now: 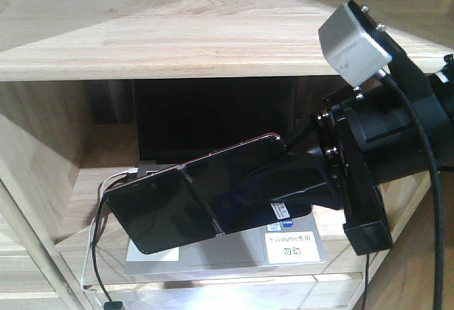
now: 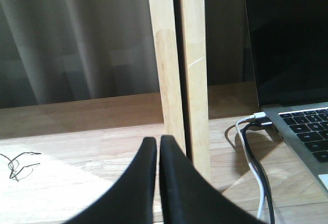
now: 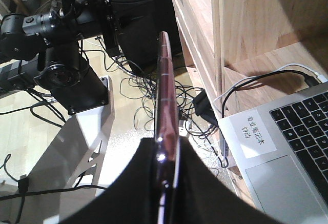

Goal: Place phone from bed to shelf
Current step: 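Hold the phone with the right gripper in front of the laptop shelf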

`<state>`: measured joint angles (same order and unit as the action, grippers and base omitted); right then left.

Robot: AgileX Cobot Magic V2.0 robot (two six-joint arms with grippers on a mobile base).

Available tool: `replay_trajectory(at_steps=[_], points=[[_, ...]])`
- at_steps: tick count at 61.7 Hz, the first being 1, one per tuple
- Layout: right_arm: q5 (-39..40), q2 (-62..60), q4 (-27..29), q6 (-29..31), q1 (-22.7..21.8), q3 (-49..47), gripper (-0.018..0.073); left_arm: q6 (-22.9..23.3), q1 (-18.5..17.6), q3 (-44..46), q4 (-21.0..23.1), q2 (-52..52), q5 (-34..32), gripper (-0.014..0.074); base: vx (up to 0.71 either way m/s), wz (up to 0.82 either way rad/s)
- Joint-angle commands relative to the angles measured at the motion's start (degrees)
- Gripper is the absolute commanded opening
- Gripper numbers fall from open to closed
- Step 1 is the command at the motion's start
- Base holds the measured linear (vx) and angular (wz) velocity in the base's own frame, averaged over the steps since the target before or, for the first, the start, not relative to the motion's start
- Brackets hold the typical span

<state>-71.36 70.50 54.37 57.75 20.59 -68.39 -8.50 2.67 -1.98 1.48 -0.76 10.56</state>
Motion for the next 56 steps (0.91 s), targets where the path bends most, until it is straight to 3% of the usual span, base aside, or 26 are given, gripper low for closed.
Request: replay_trajectory(at_steps=[1, 56], points=[[-2.2, -1.6, 4.8, 0.2, -0.1, -1.5, -0.0002, 0.3, 0.1, 1.3, 0.5, -0.7, -4.2, 0.0001, 0.00, 0.00], [-1.7, -1.6, 5.2, -0.7, -0.1, -1.5, -0.0002, 0.3, 0.1, 1.3, 0.5, -0.7, -4.2, 0.0001, 0.00, 0.00]])
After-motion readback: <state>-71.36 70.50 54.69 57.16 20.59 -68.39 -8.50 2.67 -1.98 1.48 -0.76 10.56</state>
